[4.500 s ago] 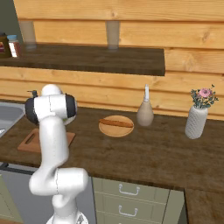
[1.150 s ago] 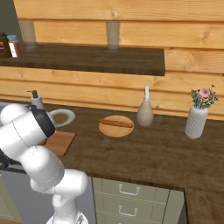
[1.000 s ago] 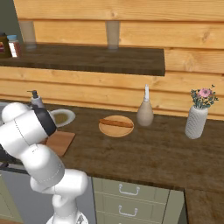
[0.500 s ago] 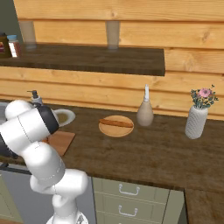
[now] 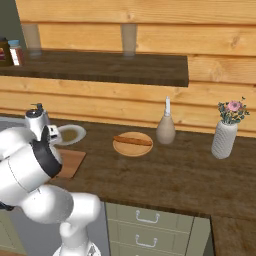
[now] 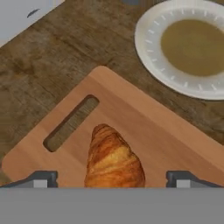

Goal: From the different types of pastries on the counter, select a croissant and place it on the cutting board. Then retrieve a jar of jam from the cabinet and place it alongside the croissant on the cutting board.

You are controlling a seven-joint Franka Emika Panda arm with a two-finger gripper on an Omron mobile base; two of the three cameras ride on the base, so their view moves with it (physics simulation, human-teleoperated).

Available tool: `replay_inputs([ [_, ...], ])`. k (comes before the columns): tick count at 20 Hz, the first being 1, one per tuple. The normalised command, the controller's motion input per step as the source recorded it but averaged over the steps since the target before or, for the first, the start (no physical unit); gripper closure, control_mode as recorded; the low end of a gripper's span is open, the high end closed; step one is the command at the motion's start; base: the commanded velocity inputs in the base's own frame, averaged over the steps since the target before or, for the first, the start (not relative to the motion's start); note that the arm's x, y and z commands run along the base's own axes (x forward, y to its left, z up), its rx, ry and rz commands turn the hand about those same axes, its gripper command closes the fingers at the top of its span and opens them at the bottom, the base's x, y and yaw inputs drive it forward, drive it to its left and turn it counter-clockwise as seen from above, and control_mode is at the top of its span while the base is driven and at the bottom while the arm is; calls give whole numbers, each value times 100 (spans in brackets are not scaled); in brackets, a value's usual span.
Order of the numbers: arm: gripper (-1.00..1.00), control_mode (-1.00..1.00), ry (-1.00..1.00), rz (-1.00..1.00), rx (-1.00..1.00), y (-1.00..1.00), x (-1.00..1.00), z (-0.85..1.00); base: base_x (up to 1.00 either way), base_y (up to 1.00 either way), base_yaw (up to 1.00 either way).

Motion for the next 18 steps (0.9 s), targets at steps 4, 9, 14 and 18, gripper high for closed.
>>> replay_inputs([
  [4, -100, -100, 0, -16, 1, -32, -80, 42, 0, 0, 0],
  [9, -100, -100, 0, -20, 4, -52, -80, 52, 0, 0, 0],
  [14, -100, -100, -12, -7, 2, -35, -52, 33, 0, 0, 0],
  [18, -100, -100, -35, 0, -5, 0, -26, 9, 0, 0, 0],
])
